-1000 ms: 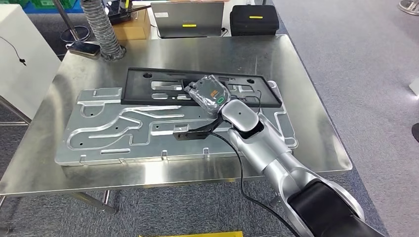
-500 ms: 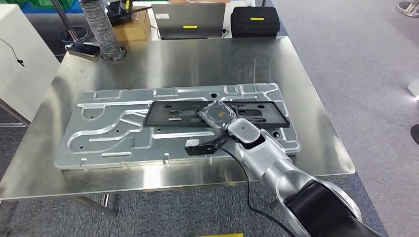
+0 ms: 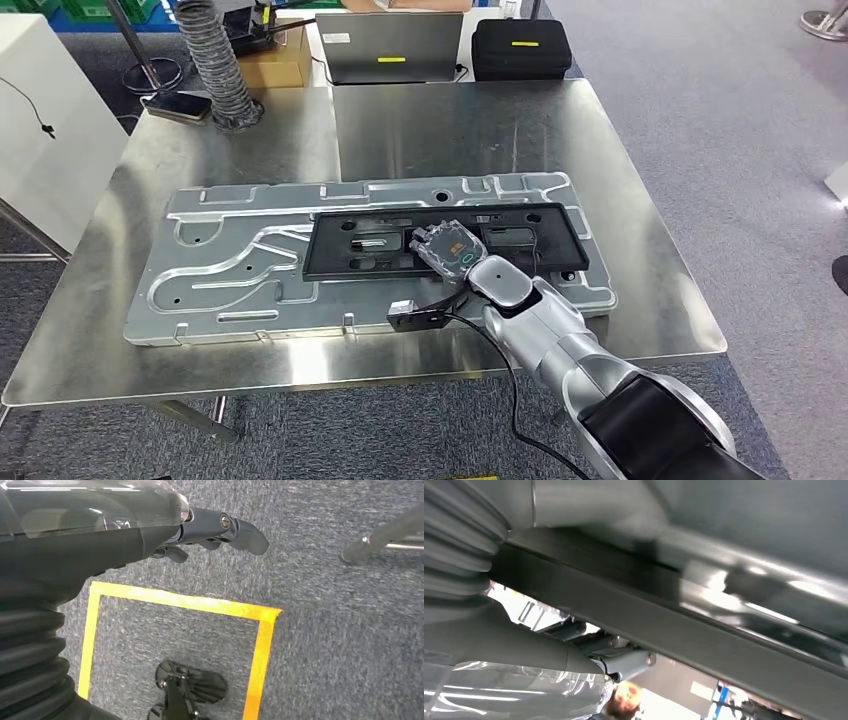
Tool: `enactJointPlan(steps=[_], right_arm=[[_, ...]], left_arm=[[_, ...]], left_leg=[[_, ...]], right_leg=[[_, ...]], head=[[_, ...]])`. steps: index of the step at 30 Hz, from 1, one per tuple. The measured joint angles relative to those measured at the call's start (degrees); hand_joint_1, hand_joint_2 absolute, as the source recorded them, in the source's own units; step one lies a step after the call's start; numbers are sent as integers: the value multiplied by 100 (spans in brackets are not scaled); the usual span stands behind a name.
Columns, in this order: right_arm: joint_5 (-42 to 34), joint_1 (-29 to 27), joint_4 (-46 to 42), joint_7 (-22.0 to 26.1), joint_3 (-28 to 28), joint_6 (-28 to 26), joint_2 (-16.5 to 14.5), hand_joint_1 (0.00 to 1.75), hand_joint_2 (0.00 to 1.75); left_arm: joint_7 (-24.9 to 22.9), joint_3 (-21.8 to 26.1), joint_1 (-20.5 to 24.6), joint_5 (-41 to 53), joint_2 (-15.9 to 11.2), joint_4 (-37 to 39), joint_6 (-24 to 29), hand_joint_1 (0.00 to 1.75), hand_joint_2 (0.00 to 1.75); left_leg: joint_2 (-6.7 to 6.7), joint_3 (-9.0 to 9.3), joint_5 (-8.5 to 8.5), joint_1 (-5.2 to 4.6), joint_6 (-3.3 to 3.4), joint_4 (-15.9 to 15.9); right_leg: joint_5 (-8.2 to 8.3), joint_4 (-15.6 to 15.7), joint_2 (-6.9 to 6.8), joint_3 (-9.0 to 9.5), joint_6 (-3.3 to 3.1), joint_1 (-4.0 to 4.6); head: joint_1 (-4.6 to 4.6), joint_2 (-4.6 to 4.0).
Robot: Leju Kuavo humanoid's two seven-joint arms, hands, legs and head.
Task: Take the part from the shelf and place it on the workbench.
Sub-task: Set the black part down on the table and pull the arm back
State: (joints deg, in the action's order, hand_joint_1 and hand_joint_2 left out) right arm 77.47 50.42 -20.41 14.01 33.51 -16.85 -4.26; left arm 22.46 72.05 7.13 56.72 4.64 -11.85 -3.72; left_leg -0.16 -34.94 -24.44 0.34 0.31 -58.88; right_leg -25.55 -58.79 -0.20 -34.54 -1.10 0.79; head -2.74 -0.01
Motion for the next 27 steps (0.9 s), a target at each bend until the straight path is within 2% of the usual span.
enactJointPlan(steps=[2, 4, 7, 8, 9, 10, 11, 13, 14, 17, 18, 20, 22, 23, 24, 25, 27], right_arm=[[36, -9, -3, 19, 23, -220, 10, 0, 0], [2, -25, -15, 112, 35, -548, 14, 0, 0], [-302, -116, -124, 502, 15, -1163, 3, 0, 0], [-496, -177, -209, 733, -18, -1369, 3, 0, 0], [-738, -246, -328, 1003, -69, -1556, 3, 0, 0], [-1022, -320, -489, 1285, -138, -1707, 4, 0, 0], [-1340, -402, -712, 1545, -222, -1819, 9, 0, 0], [-1972, -612, -1340, 1904, -419, -1981, 50, 0, 0], [-2228, -741, -1722, 1988, -517, -2043, 89, 0, 0], [-2605, -1213, -2992, 2071, -850, -2212, 271, 0, 0], [-2626, -1385, -3472, 2123, -1025, -2258, 338, 0, 0], [-2578, -1742, -4424, 2312, -1503, -2307, 443, 0, 0], [-2485, -2142, -5273, 2485, -2111, -2317, 501, 0, 0], [-2466, -2340, -5624, 2520, -2421, -2317, 526, 0, 0], [-2501, -2545, -5980, 2546, -2776, -2317, 560, 0, 0], [-2607, -2740, -6290, 2557, -3144, -2317, 598, 0, 0], [-2956, -3127, -6836, 2565, -3995, -2317, 689, 0, 0]], left_arm=[[23, -9, 10, -1, 1, 0, 4, 0, 0], [27, -15, 15, -6, 7, 0, 10, 0, 0], [11, -16, 13, -17, 10, 0, 24, 0, 0], [1, -16, 10, -20, 9, 0, 27, 0, 0], [-10, -17, 9, -21, 8, 0, 28, 0, 0], [-21, -17, 8, -24, 8, 0, 28, 0, 0], [-27, -18, 10, -31, 8, 0, 28, 0, 0], [-37, -19, 19, -56, 8, 0, 28, 0, 0], [-40, -18, 16, -77, 8, 0, 28, 0, 0], [-33, -12, -19, -171, 8, 0, 28, 0, 0], [-19, -7, -33, -212, 8, 0, 26, 0, 0], [30, 10, -68, -299, 7, 0, 11, 0, 0], [89, 45, -105, -398, 5, 0, -27, 0, 0], [112, 69, -125, -445, 4, 0, -52, 0, 0], [133, 101, -145, -494, 4, 0, -87, 0, 0], [152, 133, -165, -532, 5, 0, -122, 0, 0], [181, 191, -197, -598, 21, 1, -193, 0, 0]], left_leg=[[5, 14, 1, 14, -61, 19], [3, -68, -170, 18, -117, -193], [4, -526, -671, 47, -196, -1213], [4, -634, -719, 54, -217, -1439], [5, -644, -658, 61, -233, -1457], [6, -537, -500, 71, -246, -1240], [8, -343, -297, 86, -256, -847], [-2, -6, -70, 89, -226, -181], [-10, 68, -44, 85, -190, -24], [-30, 70, -45, 67, -58, 13], [-32, 71, -37, 71, -20, 23], [-28, 68, -27, 85, 41, 41], [-28, 62, -34, 76, 78, 41], [-33, 62, -38, 70, 88, 40], [-40, 64, -41, 63, 94, 40], [-51, 68, -44, 54, 99, 40], [-73, 80, -49, 38, 102, 41]], right_leg=[[49, 79, 1, 29, -12, -11], [112, 183, -3, 82, -36, -59], [140, 207, -3, 87, -50, -82], [137, 197, -2, 81, -46, -85], [129, 183, 1, 78, -38, -89], [117, 165, 4, 77, -23, -96], [97, 138, 7, 77, -2, -102], [54, 73, 11, 53, 54, -88], [42, 52, 11, 41, 81, -75], [29, 45, 4, 37, 162, -77], [-31, -16, 5, 15, 192, -87], [-343, -495, 12, -193, 247, -104], [-726, -1304, 16, -565, 279, -108], [-808, -1580, 16, -695, 283, -109], [-785, -1667, 17, -739, 278, -108], [-656, -1506, 17, -664, 260, -102], [-271, -662, 0, -252, 167, -65]], head=[[1, 0], [-1, 0], [-2, 1], [-2, 1], [-2, 1], [-2, 1], [-2, 1], [-1, 1], [-1, 1], [0, 1], [-1, 1], [-1, 0], [0, -1], [1, -1], [1, -1], [1, 0], [1, 0]])
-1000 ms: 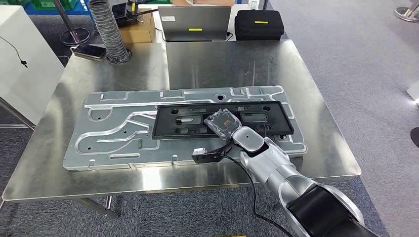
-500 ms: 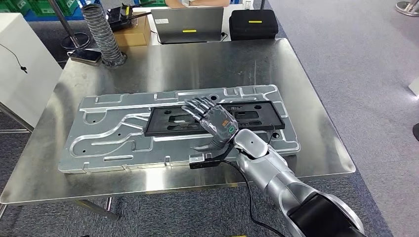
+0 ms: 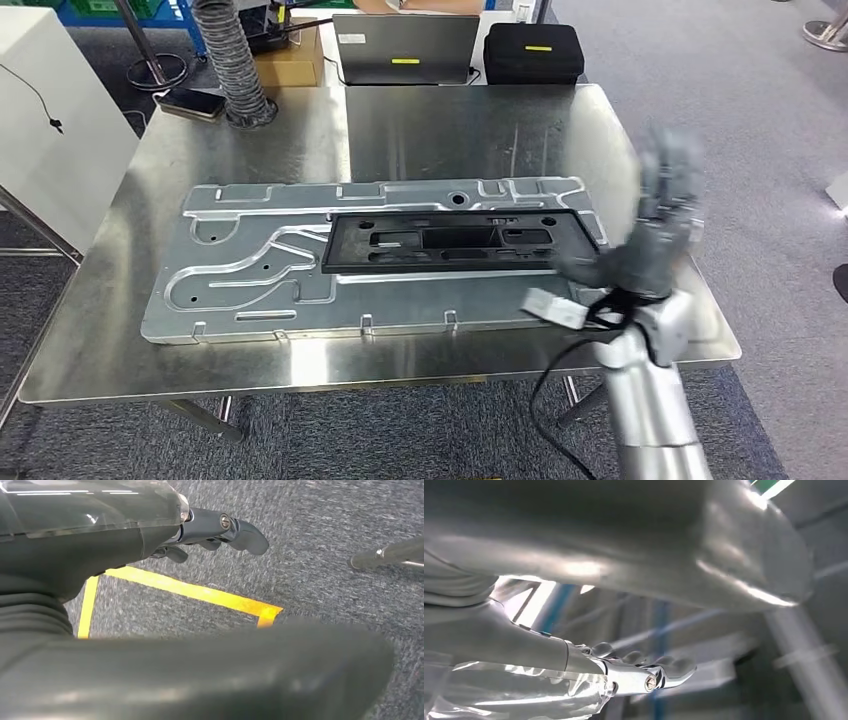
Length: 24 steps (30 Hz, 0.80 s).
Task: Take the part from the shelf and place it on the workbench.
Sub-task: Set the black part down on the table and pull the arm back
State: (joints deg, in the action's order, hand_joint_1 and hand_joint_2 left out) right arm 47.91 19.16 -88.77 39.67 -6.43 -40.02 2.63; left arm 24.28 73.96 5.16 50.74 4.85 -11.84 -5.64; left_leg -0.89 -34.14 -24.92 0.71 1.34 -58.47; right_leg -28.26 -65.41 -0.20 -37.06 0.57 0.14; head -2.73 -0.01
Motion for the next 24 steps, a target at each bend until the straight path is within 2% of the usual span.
enactJointPlan(steps=[2, 4, 6, 7, 8, 10, 11, 12, 13, 16, 17, 18, 20, 21, 22, 23, 24], right_arm=[[-381, -395, -343, 2, -904, 0, 102, 0, 0], [-736, -786, -456, 2, -1749, 1, 198, 0, 0], [-925, -1184, -444, 4, -2478, 4, 248, 0, 0], [-902, -1366, -399, 5, -2775, 5, 252, 0, 0], [-804, -1528, -331, -2, -3038, 8, 246, 0, 0], [-594, -1759, -131, -24, -3457, 16, 208, 0, 0], [-537, -1849, 7, -29, -3635, 19, 177, 0, 0], [-506, -1930, 186, -23, -3791, 20, 139, 0, 0], [-478, -1997, 408, -11, -3924, 20, 102, 0, 0], [-313, -2105, 1232, 7, -4194, 15, 16, 0, 0], [-253, -2115, 1508, 10, -4257, 12, -3, 0, 0], [-195, -2123, 1782, 12, -4315, 12, -18, 0, 0], [-91, -2127, 2332, 15, -4431, 20, -31, 0, 0], [-62, -2130, 2614, 15, -4495, 39, -36, 0, 0], [-48, -2129, 2896, 14, -4559, 67, -39, 0, 0], [-42, -2126, 3173, 14, -4619, 96, -40, 0, 0], [-26, -2116, 3427, 14, -4669, 121, -41, 0, 0]], left_arm=[[4, 51, -21, -35, 28, 1, -41, 0, 0], [-1, 94, -52, -56, 43, 2, -60, 0, 0], [-4, 118, -78, -71, 44, 2, -60, 0, 0], [-6, 127, -84, -75, 45, 2, -55, 0, 0], [-13, 135, -87, -95, 45, 2, -47, 0, 0], [-43, 142, -90, -165, 45, 2, -37, 0, 0], [-62, 140, -90, -206, 43, 2, -37, 0, 0], [-80, 137, -91, -231, 40, 2, -36, 0, 0], [-91, 133, -92, -241, 39, 2, -37, 0, 0], [-89, 118, -79, -226, 37, 2, -40, 0, 0], [-83, 108, -72, -213, 37, 2, -42, 0, 0], [-80, 99, -66, -196, 37, 2, -47, 0, 0], [-93, 87, -68, -159, 40, 2, -58, 0, 0], [-108, 83, -67, -134, 46, 2, -64, 0, 0], [-126, 76, -66, -108, 52, 2, -67, 0, 0], [-149, 65, -65, -82, 59, 2, -69, 0, 0], [-173, 52, -65, -52, 66, 2, -70, 0, 0]], left_leg=[[-23, 6, -1, -15, -21, -5], [-32, 11, 6, -16, -63, 0], [-7, 10, -59, -24, -113, -34], [12, -26, -184, -32, -138, -152], [32, -104, -380, -33, -160, -389], [50, -338, -837, -17, -198, -1088], [51, -415, -981, -9, -216, -1379], [52, -409, -1023, -7, -229, -1498], [53, -287, -956, -4, -235, -1387], [44, 427, -585, -14, -205, -252], [38, 561, -528, -24, -175, -6], [33, 607, -507, -41, -136, 102], [38, 574, -427, -55, -58, 107], [50, 549, -376, -50, -18, 120], [62, 508, -320, -38, 22, 133], [74, 452, -260, -27, 54, 145], [85, 394, -210, -27, 75, 144]], right_leg=[[235, 653, -43, 320, -86, 54], [281, 769, -63, 371, -106, 82], [323, 840, -70, 394, -119, 39], [349, 878, -77, 401, -133, 13], [375, 909, -85, 397, -145, -13], [405, 903, -87, 346, -159, -16], [421, 891, -86, 314, -156, -19], [437, 876, -85, 282, -147, -22], [454, 855, -83, 248, -134, -28], [501, 764, -65, 147, -70, -40], [521, 744, -57, 126, -40, -35], [547, 738, -50, 117, -6, -33], [613, 762, -35, 115, 69, -36], [586, 740, -25, 98, 104, -48], [457, 638, -14, 55, 137, -57], [234, 426, -5, -21, 167, -67], [-63, 107, 1, -122, 193, -80]], head=[[-1, 0], [-1, 0], [-1, 0], [-1, 0], [-2, 0], [-2, 1], [-2, 1], [-2, 1], [-2, 1], [-2, 1], [-2, 1], [-2, 1], [-1, 0], [-1, 0], [0, 0], [0, 0], [0, 1]])
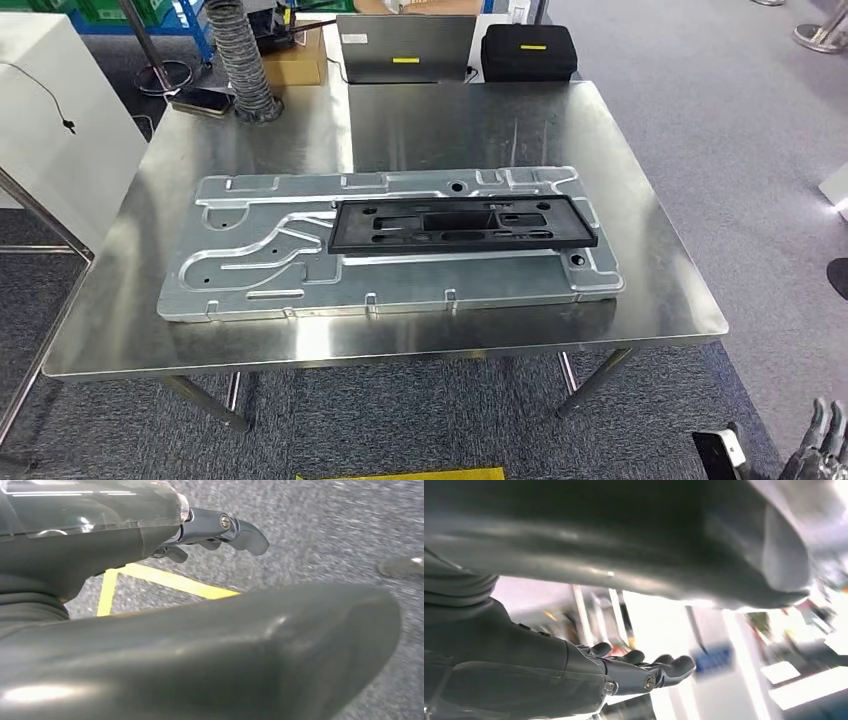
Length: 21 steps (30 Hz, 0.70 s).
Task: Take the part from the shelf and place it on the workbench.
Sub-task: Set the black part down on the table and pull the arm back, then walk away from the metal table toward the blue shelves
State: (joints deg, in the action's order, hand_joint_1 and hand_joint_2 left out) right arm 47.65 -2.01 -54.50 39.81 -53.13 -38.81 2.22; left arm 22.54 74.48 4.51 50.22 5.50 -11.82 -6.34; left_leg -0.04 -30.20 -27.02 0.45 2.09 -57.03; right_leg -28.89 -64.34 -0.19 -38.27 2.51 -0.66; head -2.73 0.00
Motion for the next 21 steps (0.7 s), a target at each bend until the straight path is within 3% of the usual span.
enactJointPlan(steps=[2, 3, 4, 5, 7, 9, 12, 13, 15, 17, 18, 19, 20, 21], right_arm=[[113, 35, 561, -3, -92, 9, 9, 0, 0], [205, 57, 870, -29, -134, 7, 19, 0, 0], [315, 82, 1216, -88, -176, 6, 36, 0, 0], [423, 110, 1537, -172, -209, 8, 54, 0, 0], [645, 179, 2071, -426, -247, 13, 96, 0, 0], [893, 241, 2499, -793, -257, 19, 115, 0, 0], [1338, 280, 3040, -1476, -258, 100, 94, 0, 0], [1467, 290, 3189, -1671, -256, 152, 74, 0, 0], [1666, 303, 3439, -1975, -244, 272, 7, 0, 0], [1831, 303, 3628, -2214, -213, 394, -74, 0, 0], [1905, 303, 3705, -2313, -189, 457, -119, 0, 0], [1965, 304, 3771, -2390, -160, 520, -162, 0, 0], [2009, 304, 3828, -2449, -130, 578, -203, 0, 0], [2056, 306, 3879, -2496, -99, 637, -245, 0, 0]], left_arm=[[-61, -39, -11, 56, 15, 0, 0, 0, 0], [-93, -60, -17, 88, 30, 0, -5, 0, 0], [-125, -83, -22, 124, 48, 0, -13, 0, 0], [-151, -104, -25, 161, 70, 0, -22, 0, 0], [-194, -145, -24, 215, 119, 0, -31, 0, 0], [-236, -183, -19, 245, 164, 0, -14, 0, 0], [-278, -225, -27, 278, 207, 0, 39, 0, 0], [-285, -233, -36, 291, 214, 0, 58, 0, 0], [-292, -243, -49, 320, 219, 0, 81, 0, 0], [-295, -252, -49, 350, 222, 0, 85, 0, 0], [-299, -255, -49, 368, 221, 0, 85, 0, 0], [-306, -258, -50, 385, 216, 0, 86, 0, 0], [-315, -264, -50, 405, 210, 0, 86, 0, 0], [-326, -273, -48, 423, 201, 0, 86, 0, 0]], left_leg=[[9, -138, 97, -9, 8, -9], [12, -204, 143, -12, 2, -16], [14, -269, 184, -13, -8, -26], [14, -324, 219, -13, -21, -38], [16, -400, 275, -19, -62, -69], [23, -426, 336, -25, -125, -77], [22, -448, 415, -16, -234, -70], [18, -482, 330, -13, -264, -132], [9, -629, -132, 1, -307, -567], [9, -811, -653, 6, -337, -1310], [9, -836, -748, 7, -346, -1588], [9, -776, -710, 7, -345, -1690], [9, -615, -574, 7, -332, -1576], [8, -353, -417, 2, -307, -1265]], right_leg=[[-481, -730, 1, -173, 33, -11], [-557, -935, 1, -167, 38, -13], [-511, -922, 1, -47, 37, -15], [-378, -678, 0, 185, 28, -15], [-164, 198, 2, 815, -19, -3], [-124, 750, 11, 1154, -96, 31], [-47, 843, 10, 1120, -222, 52], [7, 854, 3, 1078, -270, 44], [126, 874, -12, 962, -349, 33], [235, 856, -14, 807, -386, 55], [291, 840, -16, 724, -391, 68], [342, 821, -16, 638, -392, 81], [389, 795, -15, 553, -390, 92], [432, 765, -13, 473, -385, 102]], head=[[0, -1], [0, -1], [0, -1], [0, -1], [0, -1], [-1, 0], [-1, 0], [0, -1], [-1, -1], [-1, -1], [-1, -1], [-1, 0], [-2, -1], [-2, -1]])
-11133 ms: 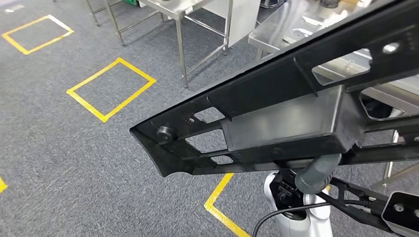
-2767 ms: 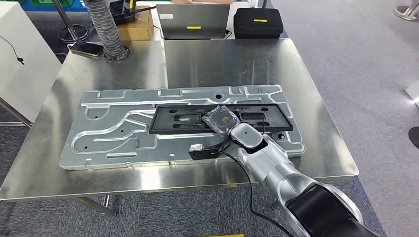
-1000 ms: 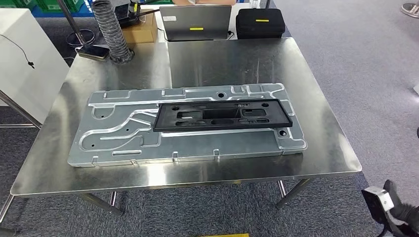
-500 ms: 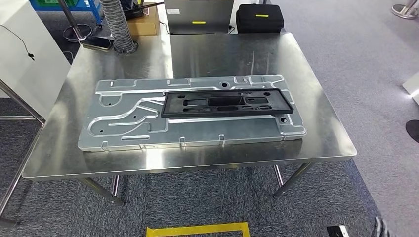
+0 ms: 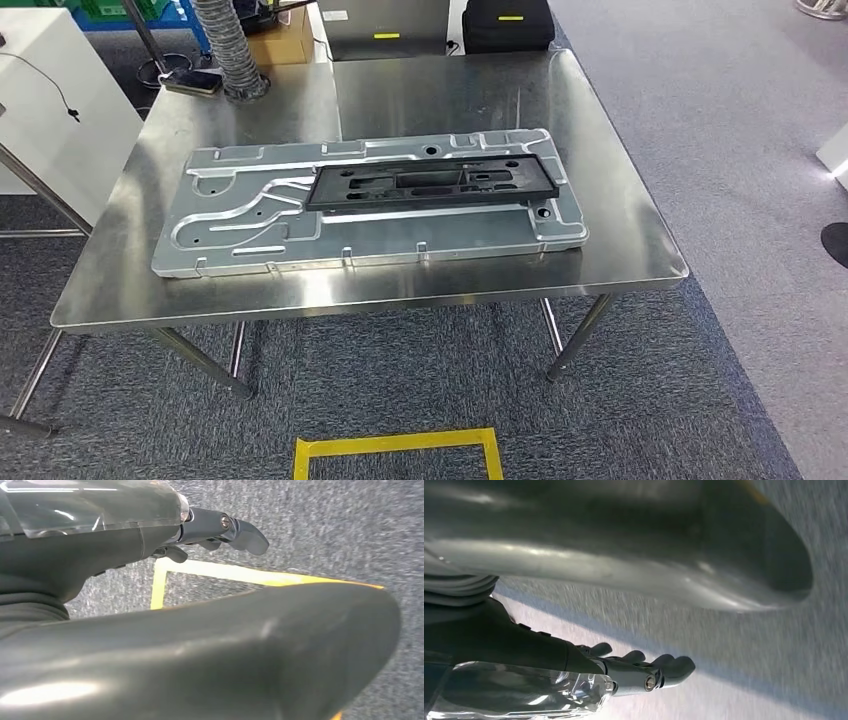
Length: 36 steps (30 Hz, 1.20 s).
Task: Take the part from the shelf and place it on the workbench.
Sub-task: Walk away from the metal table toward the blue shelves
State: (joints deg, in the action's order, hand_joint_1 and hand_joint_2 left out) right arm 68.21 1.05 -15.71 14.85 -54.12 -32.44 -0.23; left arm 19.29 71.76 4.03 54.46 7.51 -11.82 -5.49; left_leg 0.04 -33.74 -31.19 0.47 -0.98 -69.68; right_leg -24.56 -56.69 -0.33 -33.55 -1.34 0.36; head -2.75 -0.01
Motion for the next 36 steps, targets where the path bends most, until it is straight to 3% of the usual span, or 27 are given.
enactJointPlan(steps=[2, 4, 6, 7, 9, 11, 12, 13, 14, 16, 18, 19, 21, 23, 24, 26, 27, 28, 29, 30, 31, 33, 34, 36], right_arm=[[118, 2, 87, -83, 77, 120, -93, 0, 0], [280, 9, 161, -164, 173, 270, -172, 0, 0], [417, 15, 221, -222, 272, 391, -222, 0, 0], [467, 15, 246, -245, 316, 437, -249, 0, 0], [558, 9, 287, -285, 398, 515, -291, 0, 0], [630, 15, 312, -327, 470, 573, -315, 0, 0], [654, 19, 321, -349, 502, 596, -321, 0, 0], [670, 22, 329, -369, 529, 623, -327, 0, 0], [677, 25, 337, -397, 552, 660, -333, 0, 0], [647, 48, 345, -490, 578, 800, -346, 0, 0], [584, 91, 353, -632, 582, 975, -366, 0, 0], [562, 111, 359, -698, 582, 1041, -379, 0, 0], [544, 126, 375, -788, 581, 1112, -410, 0, 0], [517, 139, 391, -904, 580, 1233, -442, 0, 0], [478, 147, 396, -1006, 577, 1352, -453, 0, 0], [348, 162, 401, -1265, 549, 1682, -459, 0, 0], [279, 163, 403, -1386, 520, 1847, -460, 0, 0], [215, 165, 405, -1493, 483, 1996, -461, 0, 0], [169, 167, 408, -1588, 445, 2113, -461, 0, 0], [141, 168, 410, -1681, 409, 2204, -462, 0, 0], [128, 171, 412, -1767, 378, 2271, -463, 0, 0], [133, 174, 413, -1894, 330, 2351, -468, 0, 0], [139, 177, 413, -1931, 309, 2376, -471, 0, 0], [147, 180, 414, -1963, 271, 2402, -475, 0, 0]], left_arm=[[-17, -25, 15, 25, -21, 0, 2, 0, 0], [-24, -48, 22, 32, -43, 0, 16, 0, 0], [-22, -62, 13, 33, -59, 0, 36, 0, 0], [-20, -65, 11, 32, -67, 0, 44, 0, 0], [-8, -67, 4, 29, -88, -1, 58, 0, 0], [1, -68, -8, 27, -114, -2, 72, 0, 0], [3, -68, -14, 27, -124, -2, 75, 0, 0], [4, -68, -18, 30, -131, -2, 77, 0, 0], [5, -70, -21, 40, -136, -2, 78, 0, 0], [9, -84, -26, 94, -149, -2, 66, 0, 0], [20, -112, -24, 165, -172, -2, 39, 0, 0], [27, -125, -22, 190, -188, -2, 26, 0, 0], [39, -142, -22, 212, -220, -2, 8, 0, 0], [51, -158, -32, 229, -253, -2, -12, 0, 0], [60, -170, -37, 243, -262, -2, -29, 0, 0], [89, -199, -33, 263, -271, -2, -63, 0, 0], [108, -211, -26, 266, -273, -2, -78, 0, 0], [133, -221, -20, 266, -274, -2, -90, 0, 0], [159, -228, -14, 267, -274, -2, -102, 0, 0], [186, -235, -6, 269, -274, -1, -115, 0, 0], [209, -243, 6, 272, -274, -1, -125, 0, 0], [237, -255, 43, 276, -275, -1, -133, 0, 0], [248, -258, 58, 278, -275, -2, -132, 0, 0], [263, -261, 65, 277, -273, -1, -129, 0, 0]], left_leg=[[0, 608, 93, -26, 68, 860], [-2, 892, 42, -59, 117, 1348], [7, 846, 122, -59, 173, 1409], [21, 802, 186, -49, 216, 1427], [48, 661, 339, -24, 284, 1463], [58, 472, 478, -28, 301, 1457], [61, 379, 546, -27, 292, 1448], [64, 283, 611, -25, 278, 1434], [65, 190, 671, -20, 259, 1412], [65, 19, 766, -8, 210, 1345], [65, -96, 840, -11, 145, 1266], [67, -125, 878, -12, 109, 1244], [69, -157, 964, -3, 28, 1238], [53, -235, 804, 16, -38, 1106], [43, -313, 566, 23, -60, 889], [36, -502, -23, 29, -92, 175], [36, -561, -189, 29, -103, -184], [36, -554, -213, 29, -106, -412], [36, -454, -112, 29, -100, -446], [35, -248, 48, 28, -82, -265], [32, 53, 168, 26, -52, 104], [24, 648, 158, -1, 19, 960], [22, 806, 94, -18, 55, 1236], [29, 822, 85, -39, 135, 1395]], right_leg=[[75, -60, 3, -118, 29, 20], [157, -83, 1, -156, 84, 20], [234, -77, 5, -173, 149, 1], [178, -117, 15, -206, 182, -9], [-266, -490, 32, -349, 239, -34], [-854, -1231, 36, -543, 287, -69], [-980, -1550, 35, -586, 309, -87], [-971, -1733, 34, -555, 328, -104], [-836, -1693, 33, -415, 342, -120], [-548, -1026, 33, 166, 349, -142], [-578, -172, 34, 750, 317, -129], [-646, 62, 36, 886, 289, -112], [-648, 167, 30, 880, 208, -94], [-532, 172, 9, 780, 112, -100], [-465, 179, -2, 710, 71, -104], [-345, 158, -14, 540, 25, -78], [-284, 140, -17, 445, 20, -63], [-225, 116, -19, 349, 20, -50], [-172, 87, -20, 253, 24, -41], [-122, 53, -19, 157, 33, -33], [-79, 17, -17, 78, 45, -28], [-4, -44, -17, -34, 89, -9], [37, -59, -19, -62, 119, -8], [130, -53, -22, -102, 190, -13]], head=[[0, -1], [1, -1], [1, -1], [1, -1], [1, 0], [2, 0], [1, 0], [1, 0], [1, 0], [1, 1], [-1, 1], [-1, 1], [1, 1], [1, 1], [1, 1], [1, 0], [1, 0], [1, -1], [1, 0], [0, 0], [-1, 0], [0, 0], [1, 1], [1, 0]])
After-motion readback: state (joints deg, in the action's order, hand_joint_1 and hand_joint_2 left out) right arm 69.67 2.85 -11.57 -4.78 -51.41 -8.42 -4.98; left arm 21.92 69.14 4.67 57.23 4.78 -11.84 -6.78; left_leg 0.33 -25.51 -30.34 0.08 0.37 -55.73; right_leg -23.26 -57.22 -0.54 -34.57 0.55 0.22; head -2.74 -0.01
